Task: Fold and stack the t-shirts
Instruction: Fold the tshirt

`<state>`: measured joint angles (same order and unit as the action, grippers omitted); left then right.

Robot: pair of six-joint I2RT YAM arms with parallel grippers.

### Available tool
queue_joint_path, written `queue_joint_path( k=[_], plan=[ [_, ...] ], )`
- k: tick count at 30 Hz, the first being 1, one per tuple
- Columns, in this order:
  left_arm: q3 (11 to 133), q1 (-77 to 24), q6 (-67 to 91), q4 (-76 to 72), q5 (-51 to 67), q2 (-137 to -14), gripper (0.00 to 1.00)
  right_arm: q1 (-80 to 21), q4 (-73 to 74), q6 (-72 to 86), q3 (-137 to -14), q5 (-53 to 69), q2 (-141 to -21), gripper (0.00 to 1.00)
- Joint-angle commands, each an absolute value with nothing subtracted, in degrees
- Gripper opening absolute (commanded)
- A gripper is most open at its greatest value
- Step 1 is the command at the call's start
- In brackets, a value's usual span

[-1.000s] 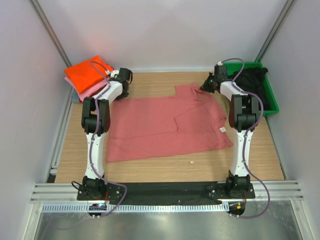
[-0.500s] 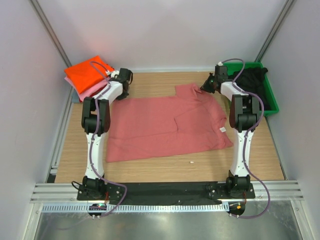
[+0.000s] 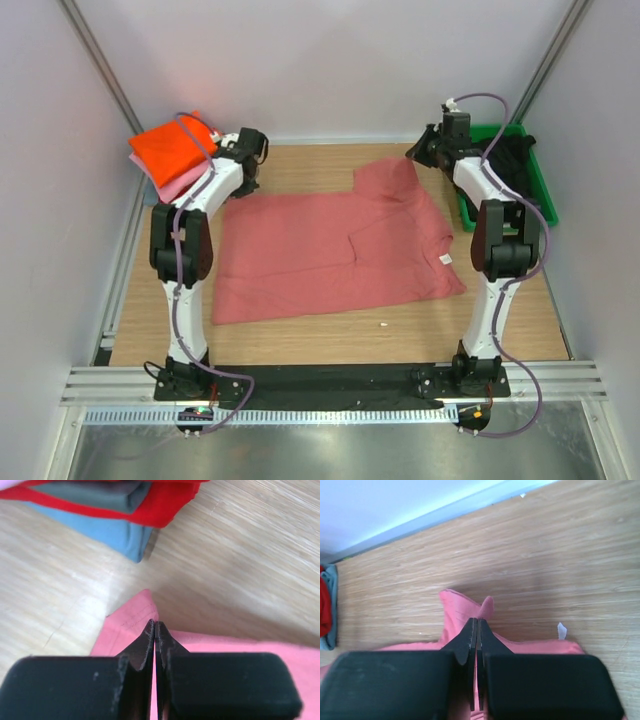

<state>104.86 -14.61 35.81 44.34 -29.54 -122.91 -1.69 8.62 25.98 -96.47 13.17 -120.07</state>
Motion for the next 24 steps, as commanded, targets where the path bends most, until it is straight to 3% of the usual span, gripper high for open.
queue_joint_path(
  k=[1, 11, 24],
  plan=[
    [102.8, -14.9, 36.4, 47.0, -30.9, -115.9, 0.00, -1.5, 9.7, 23.7, -96.5, 14.1, -114.4, 0.02],
    [92.5, -16.0, 37.4, 48.1, -30.1, -104.6, 0.00, -1.5, 16.1, 18.5, -86.8, 13.7, -104.3, 0.02],
    [74.1, -16.0, 35.7, 43.1, -31.2, -94.3, 0.00, -1.5, 19.1, 19.8, -66.2, 1.4, -81.6, 0.01]
  ],
)
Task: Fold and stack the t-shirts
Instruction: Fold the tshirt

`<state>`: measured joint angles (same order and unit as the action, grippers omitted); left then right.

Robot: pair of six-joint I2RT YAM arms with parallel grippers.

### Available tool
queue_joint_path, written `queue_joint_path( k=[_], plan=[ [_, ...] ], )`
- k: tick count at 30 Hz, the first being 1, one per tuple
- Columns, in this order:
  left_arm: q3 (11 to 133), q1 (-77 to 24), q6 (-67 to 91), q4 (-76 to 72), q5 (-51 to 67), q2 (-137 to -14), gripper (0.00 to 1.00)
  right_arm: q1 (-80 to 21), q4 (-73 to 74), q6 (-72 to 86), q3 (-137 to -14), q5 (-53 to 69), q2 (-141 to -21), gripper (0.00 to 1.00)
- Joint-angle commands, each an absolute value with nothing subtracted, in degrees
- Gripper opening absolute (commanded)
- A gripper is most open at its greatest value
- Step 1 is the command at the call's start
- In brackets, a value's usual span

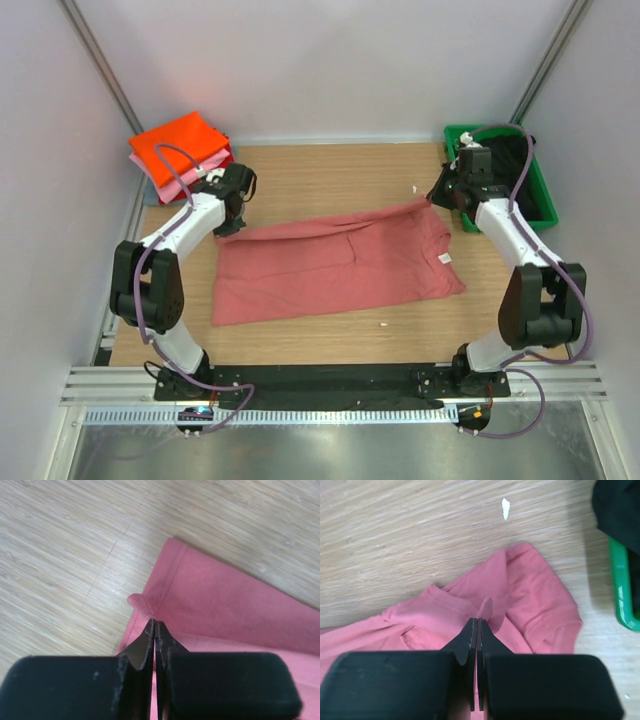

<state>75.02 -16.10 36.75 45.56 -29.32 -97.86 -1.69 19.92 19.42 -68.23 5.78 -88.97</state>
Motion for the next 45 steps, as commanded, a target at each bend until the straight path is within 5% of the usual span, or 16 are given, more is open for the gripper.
queue_joint_path(
  k=[1, 32, 34, 35, 36, 39, 45],
  plan=[
    [73.8, -16.0, 35.7, 43.1, -31.1, -93.9, 0.00, -1.5, 18.6, 20.1, -65.2, 0.8, -80.3, 0.01],
    [63.5, -19.2, 40.6, 47.1, -34.2, -92.1, 0.02, -1.6, 30.0, 32.8, -45.7, -19.8, -61.4, 0.01],
    [63.3, -19.2, 41.7, 48.8, -34.5, -92.2, 0.18, -1.5, 30.0, 33.7, -44.7, -19.6, -61.5, 0.16],
    [63.2, -19.2, 42.3, 49.5, -34.6, -91.9, 0.33, -1.6, 30.8, 34.3, -44.3, -19.9, -62.0, 0.52],
    [63.1, -19.2, 42.7, 50.6, -34.7, -91.7, 0.56, -1.5, 31.4, 34.8, -44.4, -21.1, -62.4, 0.64],
    [63.1, -19.2, 43.5, 51.3, -34.4, -88.6, 0.70, -1.5, 32.4, 35.8, -45.7, -21.9, -63.3, 0.71],
    [65.5, -19.2, 39.9, 47.5, -31.4, -86.2, 0.67, -1.5, 30.7, 36.5, -45.8, -15.8, -59.8, 0.71]
  ],
)
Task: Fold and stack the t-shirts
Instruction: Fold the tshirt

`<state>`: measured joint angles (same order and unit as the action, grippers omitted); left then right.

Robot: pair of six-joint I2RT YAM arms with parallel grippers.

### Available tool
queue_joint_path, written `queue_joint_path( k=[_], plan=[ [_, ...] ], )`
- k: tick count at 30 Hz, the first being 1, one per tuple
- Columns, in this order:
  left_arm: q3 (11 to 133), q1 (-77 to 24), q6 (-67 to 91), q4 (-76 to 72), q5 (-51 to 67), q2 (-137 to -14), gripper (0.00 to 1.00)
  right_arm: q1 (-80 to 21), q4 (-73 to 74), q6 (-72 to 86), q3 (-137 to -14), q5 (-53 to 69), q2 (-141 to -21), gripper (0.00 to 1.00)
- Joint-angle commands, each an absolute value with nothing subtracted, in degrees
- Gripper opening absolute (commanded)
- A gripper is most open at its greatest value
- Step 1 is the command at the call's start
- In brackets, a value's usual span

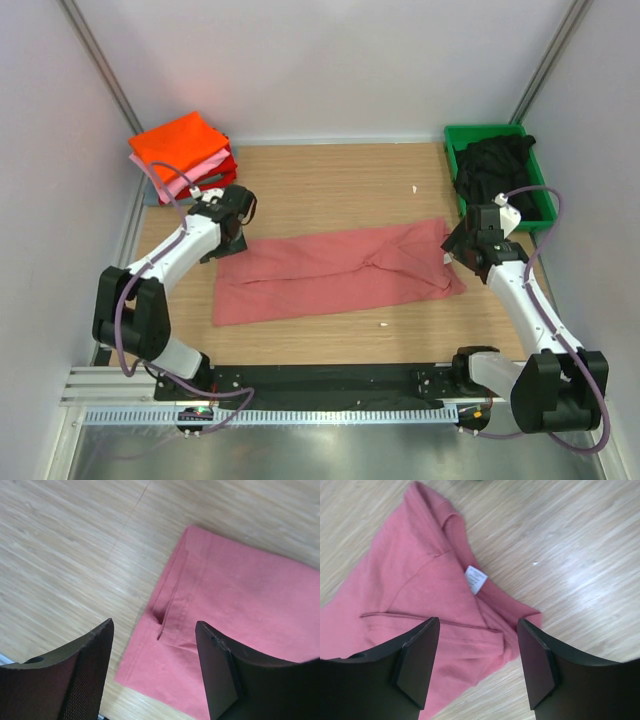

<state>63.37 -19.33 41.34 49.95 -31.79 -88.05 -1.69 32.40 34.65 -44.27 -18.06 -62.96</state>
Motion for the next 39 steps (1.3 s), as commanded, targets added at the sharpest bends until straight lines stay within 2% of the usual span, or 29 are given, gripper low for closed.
queue_joint_path(
  k=[1, 4, 9, 14, 20, 27, 31, 35, 39],
  plan=[
    [65.7, -19.4, 39.8, 46.9, -30.4, -86.6, 0.67, -1.6, 30.0, 36.6, -45.2, -11.6, -59.4, 0.69],
    [64.2, -19.9, 40.7, 44.8, -28.9, -88.4, 0.66, -2.6, 25.5, 38.1, -41.0, -3.7, -59.7, 0.66],
    [60.1, -20.5, 41.9, 40.1, -26.2, -91.6, 0.64, -5.9, 20.7, 39.5, -37.3, 1.2, -65.9, 0.65],
    [55.9, -20.6, 43.0, 37.4, -24.0, -93.3, 0.63, -8.9, 17.1, 40.1, -38.2, 0.3, -75.2, 0.65],
    [50.6, -21.5, 44.8, 35.3, -21.1, -93.2, 0.62, -10.5, 14.8, 39.4, -45.3, -2.7, -90.1, 0.65],
    [44.8, -25.5, 47.8, 35.9, -15.7, -88.9, 0.61, -11.3, 17.2, 37.3, -65.9, -0.8, -111.8, 0.65],
    [39.6, -30.5, 52.7, 35.9, -12.1, -84.4, 0.61, -14.4, 19.9, 35.0, -86.6, 6.9, -123.3, 0.65],
    [35.7, -40.7, 62.1, 33.6, -8.4, -80.6, 0.61, -19.2, 20.1, 33.0, -103.3, 14.6, -135.0, 0.66],
    [37.3, -51.5, 70.5, 31.8, -7.6, -80.2, 0.62, -21.2, 18.5, 33.1, -116.3, 21.6, -144.9, 0.68]
  ],
)
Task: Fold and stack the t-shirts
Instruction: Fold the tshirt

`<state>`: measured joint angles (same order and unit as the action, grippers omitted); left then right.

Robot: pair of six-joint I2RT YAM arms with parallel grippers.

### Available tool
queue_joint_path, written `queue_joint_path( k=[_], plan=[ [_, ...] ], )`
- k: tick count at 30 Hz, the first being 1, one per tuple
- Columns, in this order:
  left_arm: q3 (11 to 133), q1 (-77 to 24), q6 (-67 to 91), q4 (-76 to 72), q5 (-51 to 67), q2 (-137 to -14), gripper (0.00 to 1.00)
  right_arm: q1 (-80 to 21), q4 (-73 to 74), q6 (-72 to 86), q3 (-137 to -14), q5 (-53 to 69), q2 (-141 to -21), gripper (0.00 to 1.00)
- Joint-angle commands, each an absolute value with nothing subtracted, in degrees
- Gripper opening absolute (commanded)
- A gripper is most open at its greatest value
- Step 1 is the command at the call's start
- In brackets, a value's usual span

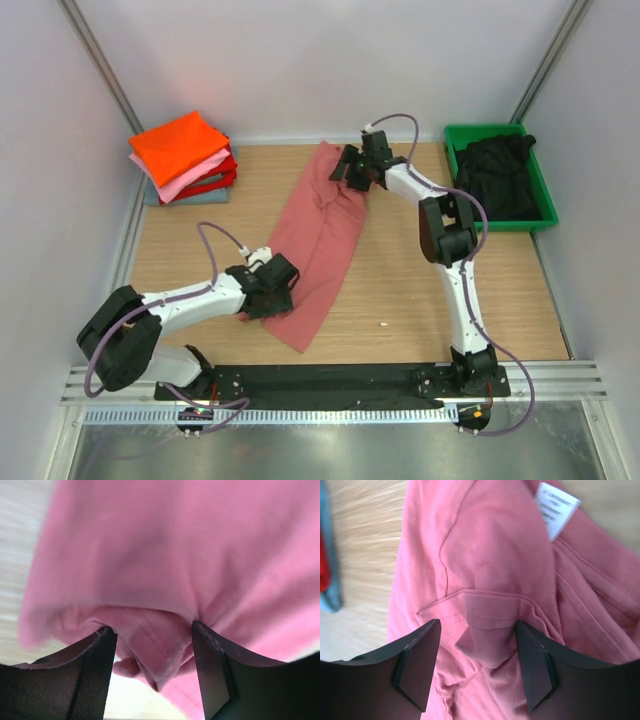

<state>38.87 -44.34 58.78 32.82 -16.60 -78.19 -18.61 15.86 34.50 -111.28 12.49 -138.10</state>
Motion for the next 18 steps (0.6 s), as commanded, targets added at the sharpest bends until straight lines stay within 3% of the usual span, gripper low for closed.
queue_joint_path(
  k=[1, 5, 10, 18],
  plan=[
    [38.0, -53.6, 71.4, 30.7, -7.6, -81.5, 0.63, -21.4, 18.3, 32.9, -120.8, 22.5, -147.9, 0.68],
    [43.1, -62.9, 74.5, 29.7, -6.8, -86.6, 0.63, -21.7, 18.5, 32.3, -130.9, 24.1, -153.7, 0.74],
    [52.3, -69.9, 75.3, 32.0, -7.2, -90.2, 0.62, -21.7, 15.8, 30.8, -139.0, 23.3, -154.6, 0.91],
    [62.8, -73.1, 74.7, 50.6, -15.6, -79.2, 0.64, -20.2, 15.5, 28.0, -136.2, 17.5, -139.7, 0.98]
  ],
)
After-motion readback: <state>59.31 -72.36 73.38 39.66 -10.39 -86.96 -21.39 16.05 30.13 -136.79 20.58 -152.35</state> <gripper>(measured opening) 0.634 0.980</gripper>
